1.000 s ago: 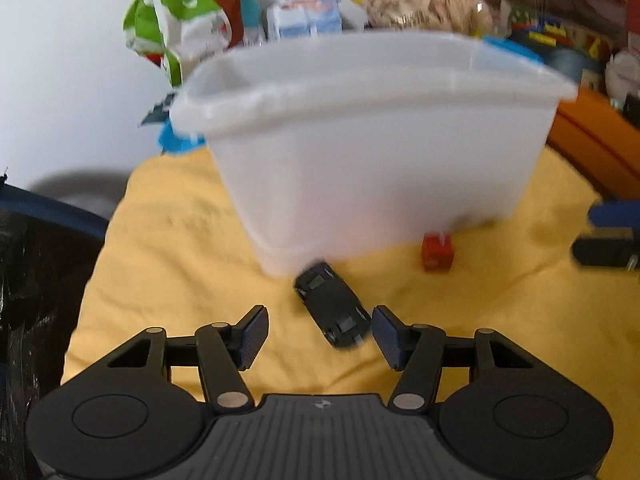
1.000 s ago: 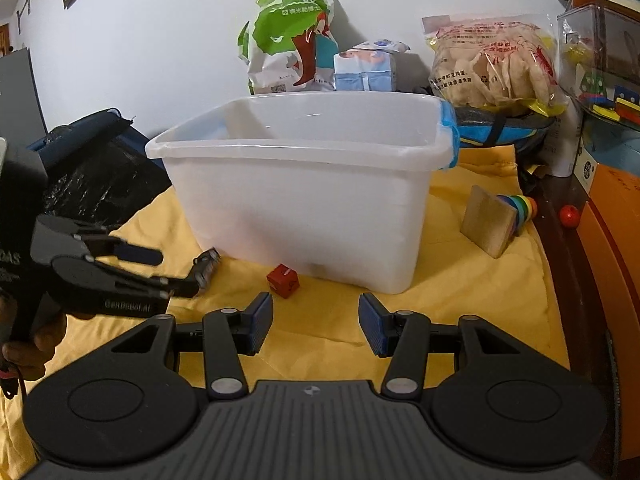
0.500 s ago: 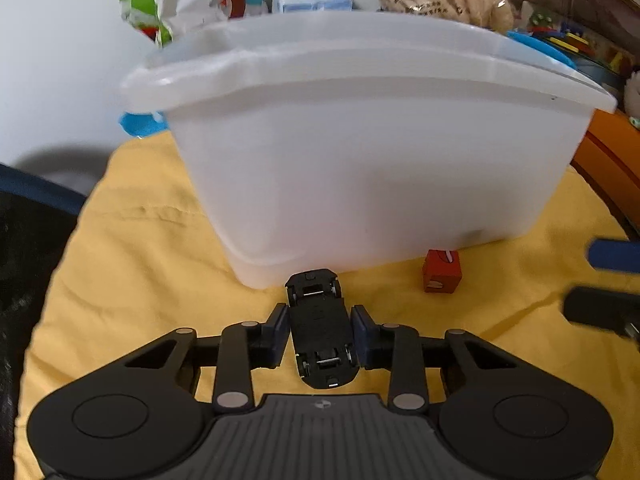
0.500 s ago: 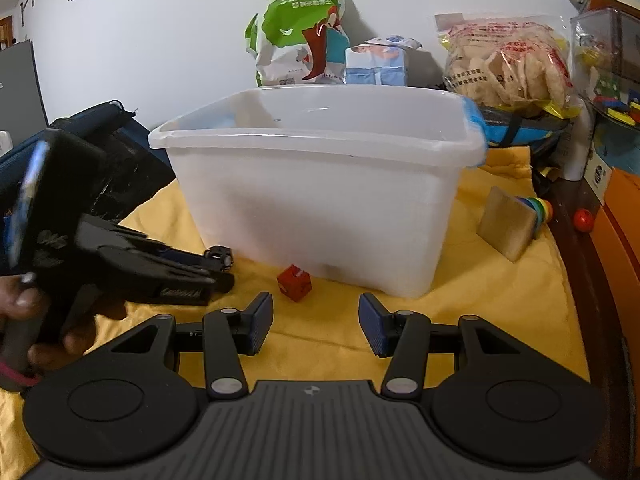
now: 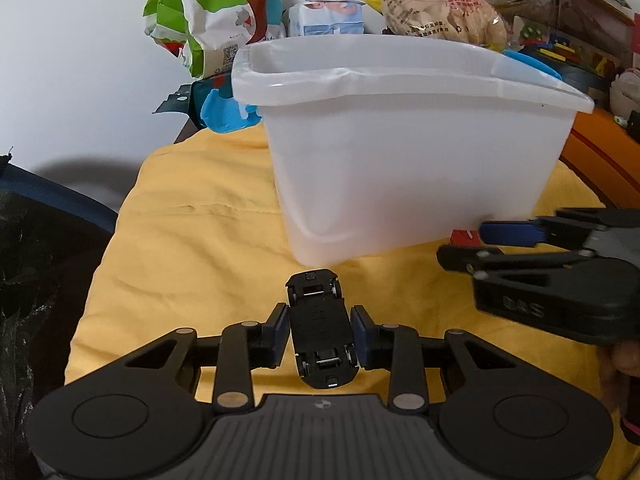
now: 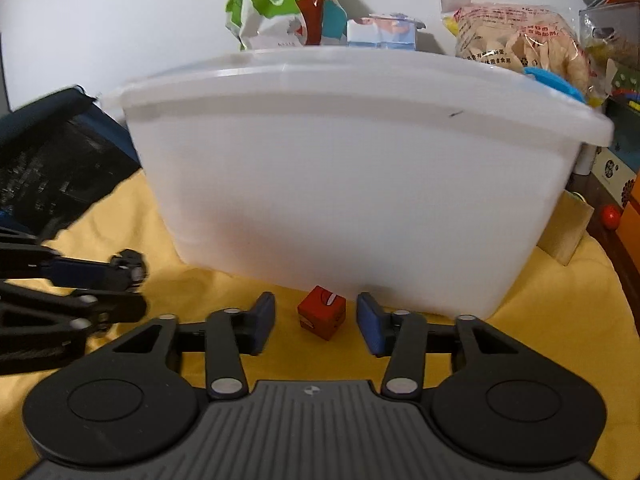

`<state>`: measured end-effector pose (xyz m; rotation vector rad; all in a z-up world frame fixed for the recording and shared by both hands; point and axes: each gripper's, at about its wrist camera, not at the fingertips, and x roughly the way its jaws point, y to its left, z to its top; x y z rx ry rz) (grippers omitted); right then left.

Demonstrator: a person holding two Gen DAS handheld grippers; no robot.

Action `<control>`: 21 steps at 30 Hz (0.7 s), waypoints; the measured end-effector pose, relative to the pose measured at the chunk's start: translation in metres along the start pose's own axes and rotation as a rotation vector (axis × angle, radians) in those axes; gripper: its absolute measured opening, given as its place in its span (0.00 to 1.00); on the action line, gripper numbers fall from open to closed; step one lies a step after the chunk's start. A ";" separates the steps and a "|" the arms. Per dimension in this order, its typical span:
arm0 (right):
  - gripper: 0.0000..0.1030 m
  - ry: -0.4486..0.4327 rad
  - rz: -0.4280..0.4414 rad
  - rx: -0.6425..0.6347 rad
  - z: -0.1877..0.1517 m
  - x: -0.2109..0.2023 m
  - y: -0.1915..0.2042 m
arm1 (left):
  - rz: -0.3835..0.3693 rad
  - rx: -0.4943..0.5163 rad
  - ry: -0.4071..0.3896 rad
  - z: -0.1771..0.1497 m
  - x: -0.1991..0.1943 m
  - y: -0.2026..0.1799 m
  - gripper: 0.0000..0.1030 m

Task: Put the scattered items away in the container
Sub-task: 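Carry the car over the bin with left while right grasps the red cube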

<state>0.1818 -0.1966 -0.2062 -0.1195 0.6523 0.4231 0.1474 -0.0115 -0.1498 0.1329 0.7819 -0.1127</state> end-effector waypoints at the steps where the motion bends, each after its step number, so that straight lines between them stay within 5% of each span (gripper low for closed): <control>1: 0.34 0.010 -0.009 0.005 -0.001 0.004 0.001 | -0.001 -0.001 0.003 -0.001 0.001 0.002 0.36; 10: 0.28 -0.005 -0.018 0.040 -0.006 -0.011 -0.005 | -0.023 -0.021 0.001 0.001 -0.006 0.008 0.36; 21: 0.28 -0.081 0.056 0.039 0.018 -0.097 -0.012 | -0.021 -0.014 -0.045 0.036 -0.065 0.004 0.36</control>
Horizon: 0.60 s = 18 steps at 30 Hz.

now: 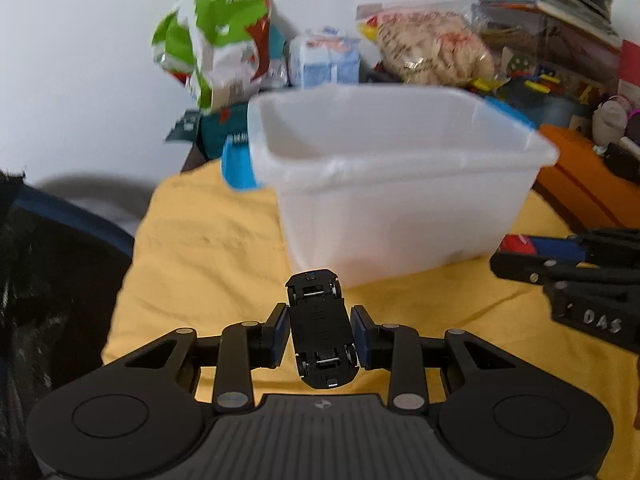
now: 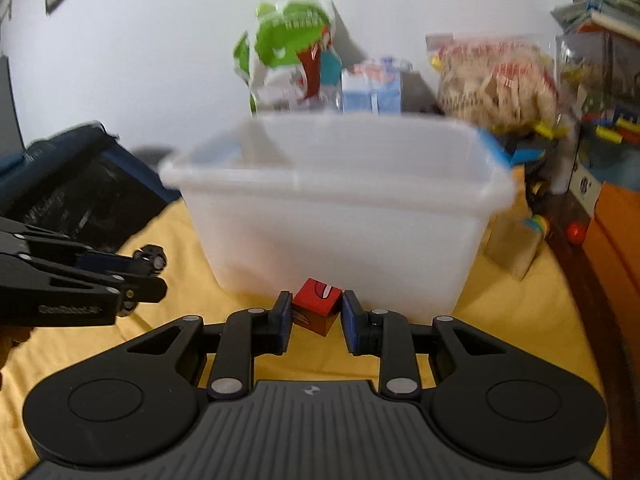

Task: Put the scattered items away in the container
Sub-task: 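Carry the car over the bin with left while right grasps the red cube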

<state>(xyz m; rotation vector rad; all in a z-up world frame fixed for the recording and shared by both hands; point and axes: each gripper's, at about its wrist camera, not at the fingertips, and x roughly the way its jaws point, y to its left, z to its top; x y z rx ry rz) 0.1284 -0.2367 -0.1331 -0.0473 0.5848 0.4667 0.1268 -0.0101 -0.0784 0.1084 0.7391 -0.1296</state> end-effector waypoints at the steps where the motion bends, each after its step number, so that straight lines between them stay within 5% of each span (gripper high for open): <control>1: 0.28 -0.011 0.006 0.004 0.007 -0.008 -0.001 | 0.001 0.002 -0.006 0.005 -0.006 -0.001 0.36; 11: 0.28 -0.124 0.022 0.000 0.088 -0.047 -0.019 | 0.010 0.001 -0.087 0.085 -0.049 -0.016 0.36; 18: 0.28 -0.027 0.040 -0.004 0.133 -0.019 -0.040 | 0.012 0.012 -0.056 0.143 -0.030 -0.021 0.36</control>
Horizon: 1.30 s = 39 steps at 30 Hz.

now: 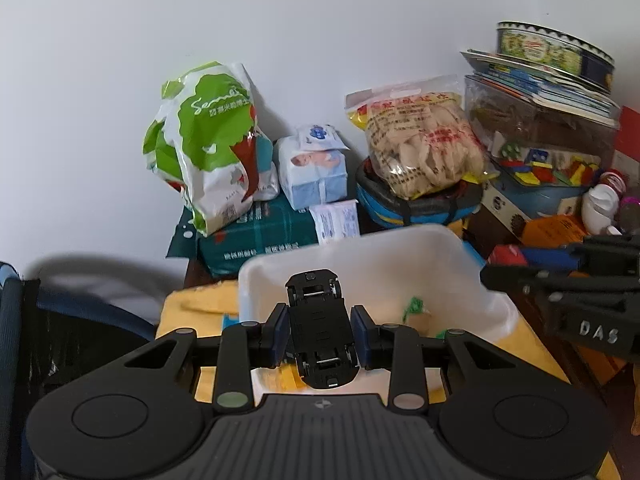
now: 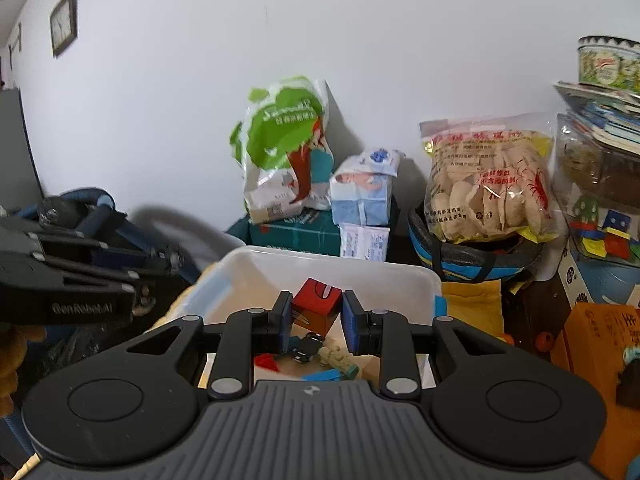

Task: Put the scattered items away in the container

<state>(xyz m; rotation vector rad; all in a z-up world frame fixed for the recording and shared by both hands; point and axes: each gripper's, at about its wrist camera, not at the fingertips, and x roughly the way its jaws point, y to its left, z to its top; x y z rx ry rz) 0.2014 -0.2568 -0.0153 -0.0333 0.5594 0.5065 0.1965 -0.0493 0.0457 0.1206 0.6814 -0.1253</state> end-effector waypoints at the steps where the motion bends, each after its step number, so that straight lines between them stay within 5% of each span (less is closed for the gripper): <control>1: 0.28 0.024 0.000 0.001 0.004 0.008 -0.003 | 0.004 -0.002 0.013 0.006 0.007 0.000 0.36; 5: 0.28 0.101 -0.017 -0.017 0.012 0.039 -0.013 | 0.021 -0.014 0.085 0.020 0.037 0.004 0.37; 6: 0.30 0.120 -0.030 -0.017 0.013 0.047 -0.015 | 0.024 -0.020 0.112 0.023 0.044 0.005 0.44; 8: 0.54 0.174 -0.033 -0.003 0.013 0.063 -0.017 | 0.049 -0.030 0.155 0.025 0.056 0.008 0.64; 9: 0.58 0.182 -0.031 0.004 0.013 0.067 -0.018 | 0.067 -0.028 0.160 0.025 0.060 0.008 0.66; 18: 0.61 0.195 -0.027 0.013 0.010 0.066 -0.019 | 0.110 -0.019 0.212 0.020 0.067 0.013 0.67; 25: 0.84 0.200 -0.022 0.003 0.026 0.054 -0.021 | 0.109 -0.012 0.258 0.030 0.058 0.011 0.67; 29: 0.95 0.271 -0.014 0.029 0.045 0.051 -0.023 | 0.116 0.005 0.341 0.042 0.061 0.008 0.67; 39: 0.98 0.466 -0.077 -0.041 0.053 0.054 -0.016 | 0.094 -0.007 0.469 0.052 0.069 0.008 0.67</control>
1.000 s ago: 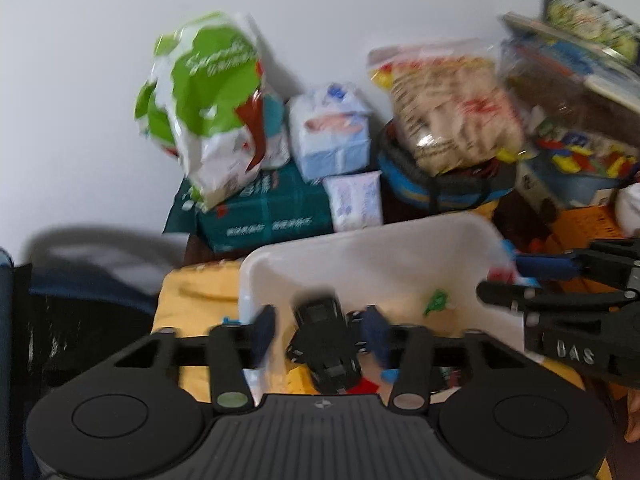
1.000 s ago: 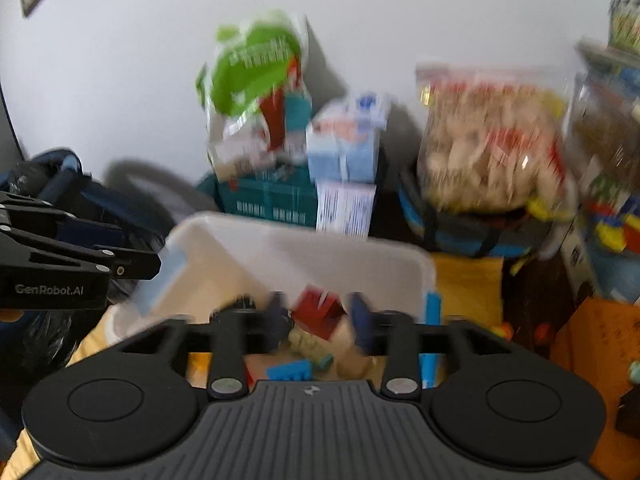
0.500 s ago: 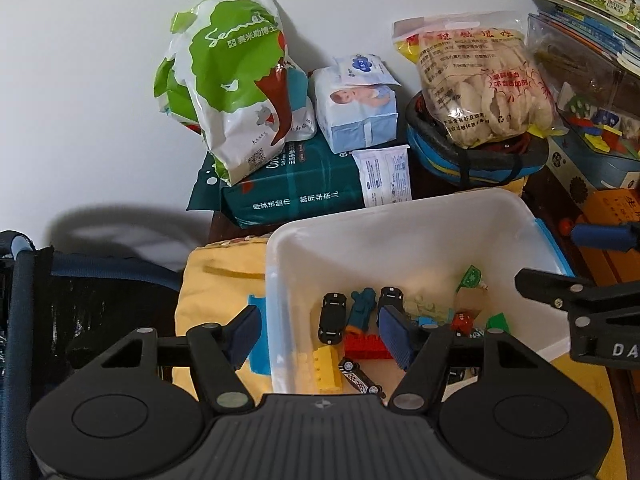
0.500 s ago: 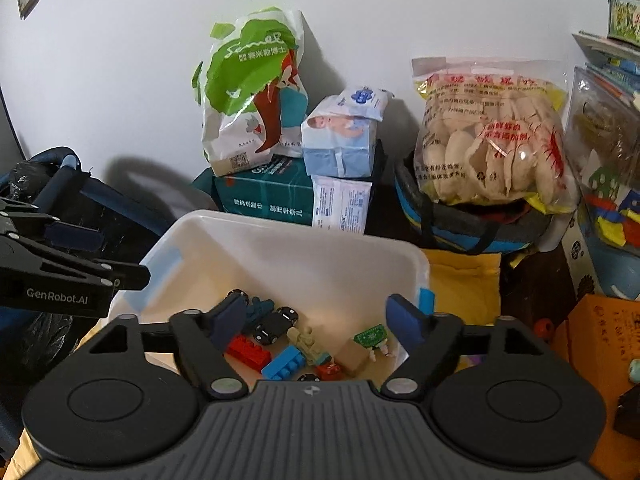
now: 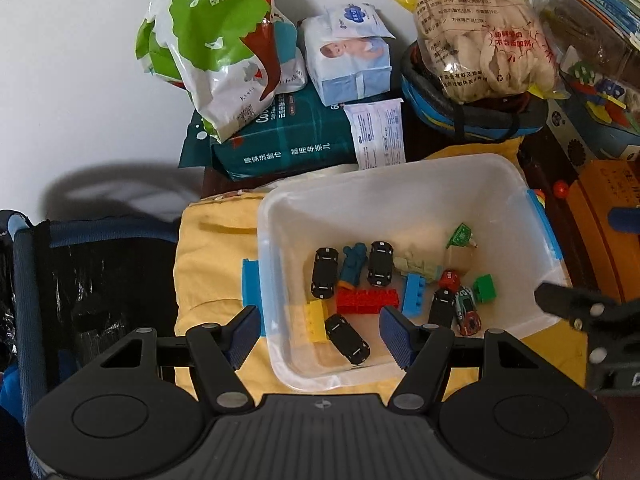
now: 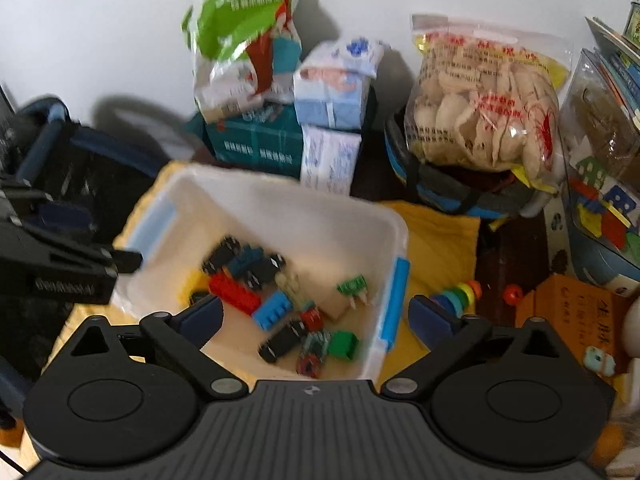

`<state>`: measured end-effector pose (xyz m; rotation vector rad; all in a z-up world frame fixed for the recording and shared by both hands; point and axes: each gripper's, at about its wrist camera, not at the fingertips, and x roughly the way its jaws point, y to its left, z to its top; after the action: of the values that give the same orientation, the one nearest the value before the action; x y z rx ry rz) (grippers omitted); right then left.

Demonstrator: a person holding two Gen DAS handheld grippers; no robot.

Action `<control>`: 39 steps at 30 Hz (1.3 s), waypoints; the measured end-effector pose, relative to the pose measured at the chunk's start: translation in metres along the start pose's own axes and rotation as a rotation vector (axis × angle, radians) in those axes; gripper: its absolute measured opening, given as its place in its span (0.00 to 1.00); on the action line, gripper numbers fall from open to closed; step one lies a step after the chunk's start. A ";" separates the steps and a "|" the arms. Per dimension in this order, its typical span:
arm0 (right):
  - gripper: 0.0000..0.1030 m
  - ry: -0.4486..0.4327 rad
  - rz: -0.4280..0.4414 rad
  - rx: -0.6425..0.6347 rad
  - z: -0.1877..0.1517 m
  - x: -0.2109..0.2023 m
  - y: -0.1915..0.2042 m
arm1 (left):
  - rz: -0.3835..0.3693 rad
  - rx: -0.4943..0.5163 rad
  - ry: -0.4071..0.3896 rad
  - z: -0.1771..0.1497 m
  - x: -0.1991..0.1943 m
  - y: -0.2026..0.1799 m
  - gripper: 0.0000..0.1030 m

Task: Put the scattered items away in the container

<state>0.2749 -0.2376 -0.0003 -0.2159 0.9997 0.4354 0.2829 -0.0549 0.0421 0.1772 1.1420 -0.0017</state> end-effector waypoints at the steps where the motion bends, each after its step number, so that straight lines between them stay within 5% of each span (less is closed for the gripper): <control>1: 0.98 0.006 0.000 -0.008 -0.002 0.001 0.002 | 0.000 0.004 0.005 -0.001 0.001 -0.001 0.67; 39: 0.98 0.024 -0.049 -0.059 -0.022 -0.003 0.007 | 0.023 0.018 -0.005 -0.007 -0.003 -0.007 0.67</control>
<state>0.2533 -0.2402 -0.0095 -0.2984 1.0035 0.4187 0.2744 -0.0615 0.0411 0.2063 1.1355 0.0079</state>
